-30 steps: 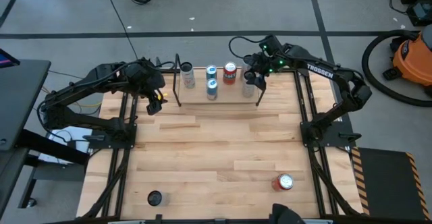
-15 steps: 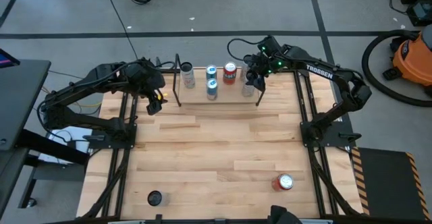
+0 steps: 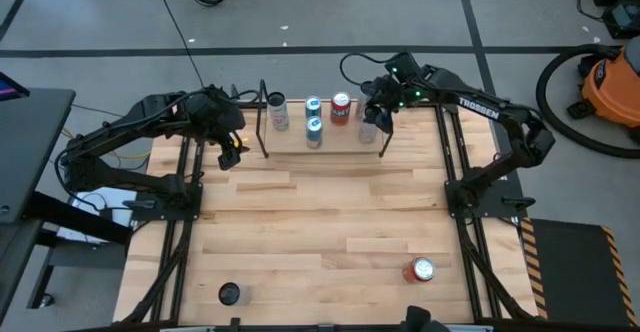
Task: Place canned beverage on shelf
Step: Put the white yellow soda can on the shelf aligned with the other white yellow soda can
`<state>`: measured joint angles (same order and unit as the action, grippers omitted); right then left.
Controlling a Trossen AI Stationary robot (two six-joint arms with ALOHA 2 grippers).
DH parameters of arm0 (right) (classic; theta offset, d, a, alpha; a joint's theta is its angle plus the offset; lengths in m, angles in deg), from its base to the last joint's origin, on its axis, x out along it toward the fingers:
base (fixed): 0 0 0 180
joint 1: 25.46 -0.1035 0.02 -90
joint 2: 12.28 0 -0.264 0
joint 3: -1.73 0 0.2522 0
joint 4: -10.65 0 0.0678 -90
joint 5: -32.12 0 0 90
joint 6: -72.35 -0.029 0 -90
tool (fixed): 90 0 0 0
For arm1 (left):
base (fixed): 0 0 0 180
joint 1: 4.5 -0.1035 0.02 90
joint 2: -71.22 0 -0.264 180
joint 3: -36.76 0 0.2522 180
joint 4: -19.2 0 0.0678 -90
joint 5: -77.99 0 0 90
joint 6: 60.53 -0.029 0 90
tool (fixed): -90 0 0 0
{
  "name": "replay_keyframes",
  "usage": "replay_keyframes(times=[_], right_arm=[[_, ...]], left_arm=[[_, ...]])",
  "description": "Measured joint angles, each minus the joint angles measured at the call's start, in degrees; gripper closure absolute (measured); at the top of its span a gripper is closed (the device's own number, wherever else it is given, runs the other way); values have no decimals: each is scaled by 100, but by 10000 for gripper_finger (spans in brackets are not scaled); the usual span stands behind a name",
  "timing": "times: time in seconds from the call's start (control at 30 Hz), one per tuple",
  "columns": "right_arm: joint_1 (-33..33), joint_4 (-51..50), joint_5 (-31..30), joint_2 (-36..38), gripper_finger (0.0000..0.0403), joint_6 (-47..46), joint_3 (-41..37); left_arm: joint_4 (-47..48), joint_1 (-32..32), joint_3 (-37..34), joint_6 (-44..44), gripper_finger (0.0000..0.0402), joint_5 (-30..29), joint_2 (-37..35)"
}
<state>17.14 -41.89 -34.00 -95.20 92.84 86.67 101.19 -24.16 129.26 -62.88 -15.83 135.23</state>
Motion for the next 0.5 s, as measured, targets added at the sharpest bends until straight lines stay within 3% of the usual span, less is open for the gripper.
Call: replay_keyframes(times=[0.23, 0.4, 0.5], right_arm=[[-90, -153, -638, 424, 98, -1144, 7], [-336, -463, -1490, 406, 98, -1971, 7], [-514, -445, -1596, 346, 98, -2100, 9]], left_arm=[[-40, 0, 0, -133, 85, 0, 0], [-48, 0, 0, -136, 85, 0, 0], [-48, 1, 0, -138, 85, 0, 0]])
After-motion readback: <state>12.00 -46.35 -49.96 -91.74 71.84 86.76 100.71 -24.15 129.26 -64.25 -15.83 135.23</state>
